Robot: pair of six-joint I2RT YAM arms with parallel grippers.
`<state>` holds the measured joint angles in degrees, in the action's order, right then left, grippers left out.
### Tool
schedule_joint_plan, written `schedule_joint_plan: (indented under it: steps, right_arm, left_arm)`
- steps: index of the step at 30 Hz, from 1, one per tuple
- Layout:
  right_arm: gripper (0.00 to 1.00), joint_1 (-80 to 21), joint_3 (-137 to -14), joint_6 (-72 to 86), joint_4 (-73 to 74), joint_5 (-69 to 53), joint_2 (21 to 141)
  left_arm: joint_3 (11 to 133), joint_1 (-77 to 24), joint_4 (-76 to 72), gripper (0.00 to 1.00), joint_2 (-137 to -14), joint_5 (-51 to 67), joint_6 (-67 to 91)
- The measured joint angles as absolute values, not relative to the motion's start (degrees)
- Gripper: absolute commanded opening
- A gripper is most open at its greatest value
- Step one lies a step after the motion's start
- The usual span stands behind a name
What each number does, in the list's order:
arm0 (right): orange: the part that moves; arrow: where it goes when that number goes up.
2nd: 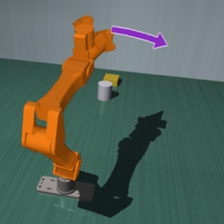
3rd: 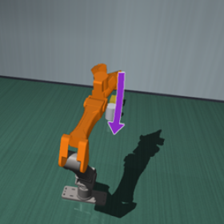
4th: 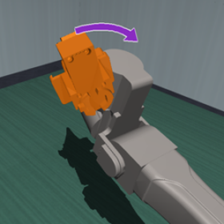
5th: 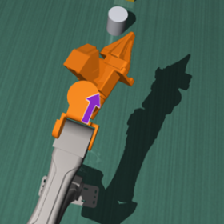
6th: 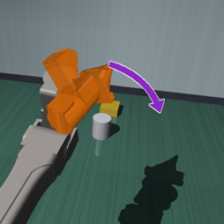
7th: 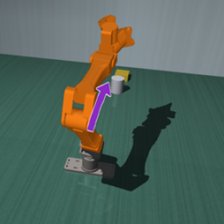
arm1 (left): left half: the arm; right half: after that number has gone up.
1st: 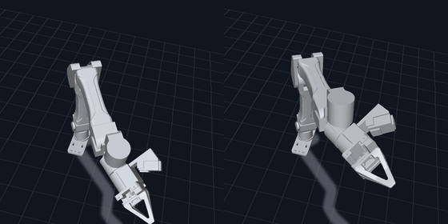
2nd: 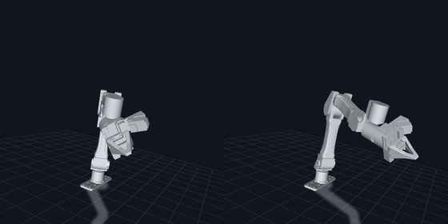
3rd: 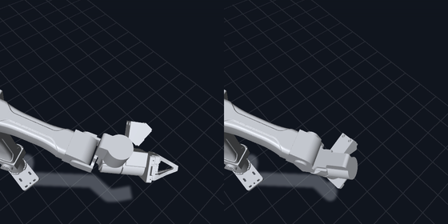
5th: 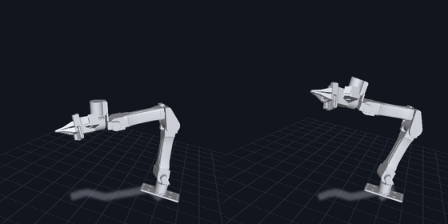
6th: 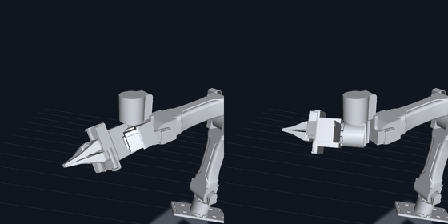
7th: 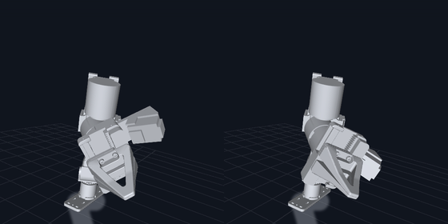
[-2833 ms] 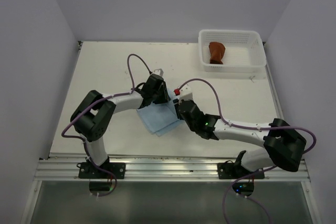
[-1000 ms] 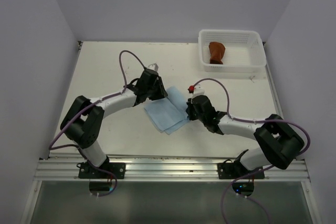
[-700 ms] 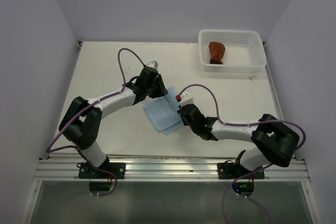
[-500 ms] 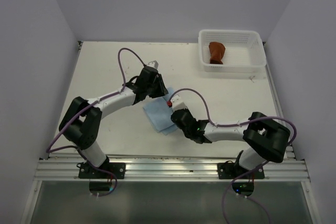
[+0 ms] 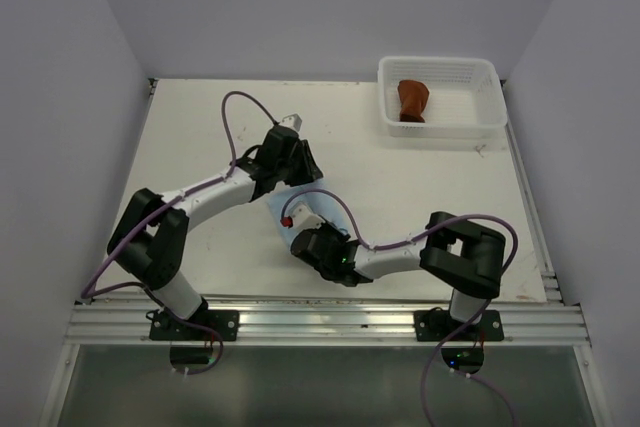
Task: Roll the towels
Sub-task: Roll the towel
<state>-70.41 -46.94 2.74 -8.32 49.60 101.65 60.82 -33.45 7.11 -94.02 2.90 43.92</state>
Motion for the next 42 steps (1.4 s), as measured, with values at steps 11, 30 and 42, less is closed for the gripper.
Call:
schedule_joint_plan:
  steps: [11,30,42]
  right_arm:
    - [0.08,-70.7,-48.1,3.0,-6.5,50.0,102.1]
    - [0.47,-66.0,-44.4,14.7,-3.9,39.3,80.5]
    - [0.64,-46.0,-36.8,31.7,-10.3,9.6,78.4]
  left_arm:
    - [56.7,-33.9,4.7,0.34,-96.4,2.8,43.9]
    - [54.1,-33.9,2.4,0.34,-97.7,0.5,43.8]
    - [53.7,-33.9,2.0,0.34,-97.5,0.3,43.8]
